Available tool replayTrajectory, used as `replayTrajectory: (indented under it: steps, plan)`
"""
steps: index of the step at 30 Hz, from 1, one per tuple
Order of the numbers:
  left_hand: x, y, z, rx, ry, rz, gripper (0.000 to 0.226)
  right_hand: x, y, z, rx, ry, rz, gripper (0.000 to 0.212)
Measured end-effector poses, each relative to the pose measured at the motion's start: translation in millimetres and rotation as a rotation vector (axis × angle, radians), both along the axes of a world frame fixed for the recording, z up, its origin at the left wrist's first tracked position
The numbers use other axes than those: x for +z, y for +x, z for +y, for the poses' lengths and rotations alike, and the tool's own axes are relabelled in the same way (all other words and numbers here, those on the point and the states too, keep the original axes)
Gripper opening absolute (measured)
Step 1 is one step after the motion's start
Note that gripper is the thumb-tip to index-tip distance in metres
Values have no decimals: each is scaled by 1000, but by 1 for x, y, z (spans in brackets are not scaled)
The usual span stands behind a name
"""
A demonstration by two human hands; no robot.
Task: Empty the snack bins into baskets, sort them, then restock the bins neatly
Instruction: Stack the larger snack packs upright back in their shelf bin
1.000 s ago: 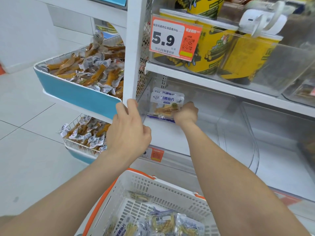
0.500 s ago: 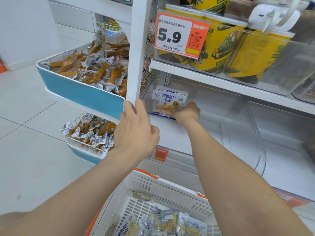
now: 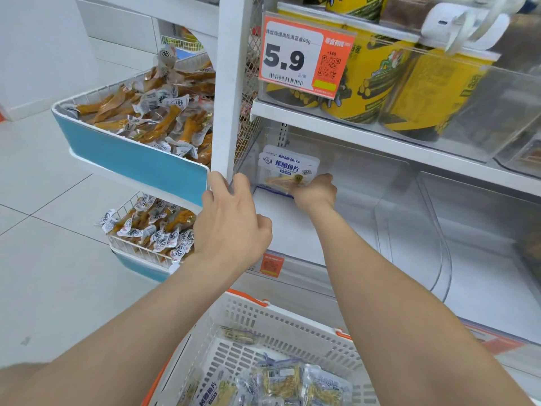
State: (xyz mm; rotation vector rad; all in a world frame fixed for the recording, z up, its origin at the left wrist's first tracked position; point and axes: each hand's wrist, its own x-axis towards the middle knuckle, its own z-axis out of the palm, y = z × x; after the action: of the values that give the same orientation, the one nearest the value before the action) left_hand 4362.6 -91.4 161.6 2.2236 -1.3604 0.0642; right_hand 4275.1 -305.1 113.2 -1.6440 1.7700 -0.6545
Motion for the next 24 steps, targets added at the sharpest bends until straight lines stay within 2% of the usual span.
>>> replayTrajectory:
  steps: [12, 15, 17, 20, 22, 24]
  plan:
    - [-1, 0, 0, -4, 20, -14, 37, -4, -4, -6, 89, 11, 88, 40]
    - [0, 1, 2, -1, 22, -38, 38, 5, -10, 2, 76, 28, 121, 48]
    - [1, 0, 7, 13, -12, -154, 37, 20, -20, 18, 84, 16, 145, 54]
    - [8, -5, 17, -80, -163, -293, 26, 47, -40, 63, 173, -145, 96, 46]
    - [14, -13, 27, -230, -250, -225, 15, 61, -55, 104, 302, -318, -7, 34]
    - [19, -22, 40, -316, -228, -81, 10, 70, -73, 149, 428, -450, -88, 24]
